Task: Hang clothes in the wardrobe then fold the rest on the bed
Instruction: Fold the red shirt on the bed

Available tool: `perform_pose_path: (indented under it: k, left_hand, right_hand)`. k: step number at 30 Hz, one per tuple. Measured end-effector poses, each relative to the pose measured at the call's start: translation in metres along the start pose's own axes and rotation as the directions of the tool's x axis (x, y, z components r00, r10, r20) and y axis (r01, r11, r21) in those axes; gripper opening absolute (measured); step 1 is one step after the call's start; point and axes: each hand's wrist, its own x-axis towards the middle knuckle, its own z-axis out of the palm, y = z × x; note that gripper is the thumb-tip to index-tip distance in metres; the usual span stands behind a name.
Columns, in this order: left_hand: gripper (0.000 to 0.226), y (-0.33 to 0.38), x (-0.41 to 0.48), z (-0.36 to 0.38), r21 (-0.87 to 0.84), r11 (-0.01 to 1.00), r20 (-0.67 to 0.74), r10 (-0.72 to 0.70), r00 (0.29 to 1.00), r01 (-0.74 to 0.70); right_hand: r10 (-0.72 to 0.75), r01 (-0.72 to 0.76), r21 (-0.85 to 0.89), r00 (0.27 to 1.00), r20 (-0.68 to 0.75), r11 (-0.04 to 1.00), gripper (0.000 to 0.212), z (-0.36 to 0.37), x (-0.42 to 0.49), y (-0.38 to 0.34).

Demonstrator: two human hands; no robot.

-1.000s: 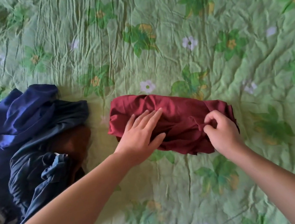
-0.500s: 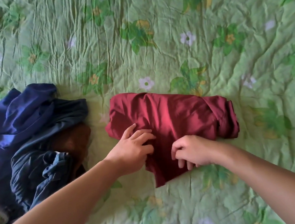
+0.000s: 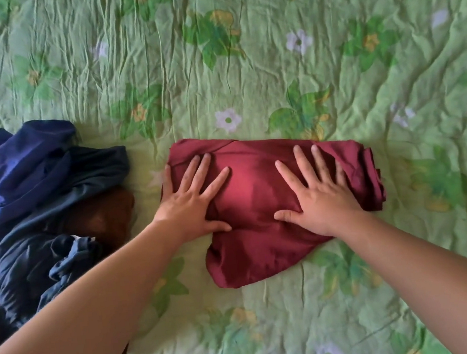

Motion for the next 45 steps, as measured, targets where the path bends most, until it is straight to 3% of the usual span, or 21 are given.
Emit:
perform_pose_path:
  k: [3,6,11,14,15,17,18,20,21,25,28,31,36,45]
  left_hand:
    - [0.115,0.003,-0.003,-0.01,-0.133,0.991,-0.056,-0.009,0.998,0.001]
    - [0.092,-0.007,-0.009,-0.014,-0.228,0.969,-0.15,-0.129,0.98,0.093]
    - [0.085,-0.024,-0.006,-0.004,-0.061,0.982,0.028,-0.177,0.984,0.179]
    - [0.09,-0.021,-0.008,-0.008,-0.254,0.953,-0.021,-0.175,0.984,0.164]
    - [0.09,-0.02,-0.011,-0.011,-0.412,0.894,-0.065,-0.221,0.973,0.176]
    - [0.087,-0.018,-0.011,-0.018,-0.712,0.673,-0.127,-0.403,0.906,0.2]
    - [0.086,-0.019,-0.008,-0.022,-0.808,0.549,-0.111,-0.495,0.862,0.211]
    - [0.083,-0.02,0.001,-0.033,-0.923,0.294,0.02,-0.606,0.795,0.247]
    - [0.079,-0.021,0.005,-0.038,-0.943,0.193,0.094,-0.626,0.774,0.27]
    - [0.067,-0.025,0.016,-0.05,-0.937,-0.044,0.308,-0.568,0.763,0.346]
    - [0.056,-0.028,0.012,-0.053,-0.899,-0.191,0.437,-0.423,0.794,0.393]
    - [0.038,-0.028,0.001,-0.051,-0.893,-0.183,0.45,-0.355,0.82,0.411]
    - [0.016,-0.019,-0.013,-0.061,-0.93,-0.078,0.361,-0.394,0.845,0.36]
    - [0.025,0.005,-0.057,-0.15,-0.959,0.072,0.251,-0.232,0.94,0.274]
  right_hand:
    - [0.028,-0.02,0.07,0.993,-0.115,0.997,0.096,-0.006,-0.007,0.006]
    - [0.101,-0.095,0.043,0.979,-0.18,0.995,0.084,-0.009,-0.015,0.023]
    - [0.107,-0.106,0.009,0.993,-0.051,0.994,0.084,0.0,-0.006,0.024]
    - [0.126,-0.114,0.088,0.981,-0.145,0.99,0.084,-0.013,-0.006,0.014]
    - [0.129,-0.102,0.114,0.956,-0.264,0.988,0.076,-0.019,-0.009,0.014]
    - [0.195,-0.161,0.111,0.853,-0.483,0.981,0.061,-0.029,-0.012,0.021]
    - [0.266,-0.231,0.133,0.839,-0.475,0.964,0.062,-0.033,-0.013,0.027]
    - [0.421,-0.371,0.227,0.873,-0.246,0.901,0.073,-0.039,-0.011,0.039]
    - [0.432,-0.398,0.214,0.89,-0.148,0.892,0.078,-0.042,-0.009,0.043]
    - [0.249,-0.245,0.054,0.964,-0.094,0.968,0.085,-0.06,0.016,0.045]
    - [0.272,-0.302,0.192,0.948,0.166,0.934,0.056,-0.076,0.034,0.048]
    - [0.246,-0.364,0.334,0.906,0.346,0.87,0.038,-0.078,0.025,0.057]
    - [0.245,-0.4,0.604,0.914,0.325,0.689,0.031,-0.081,-0.016,0.06]
    - [0.25,-0.418,0.779,0.908,0.336,0.468,0.006,-0.118,-0.113,0.058]
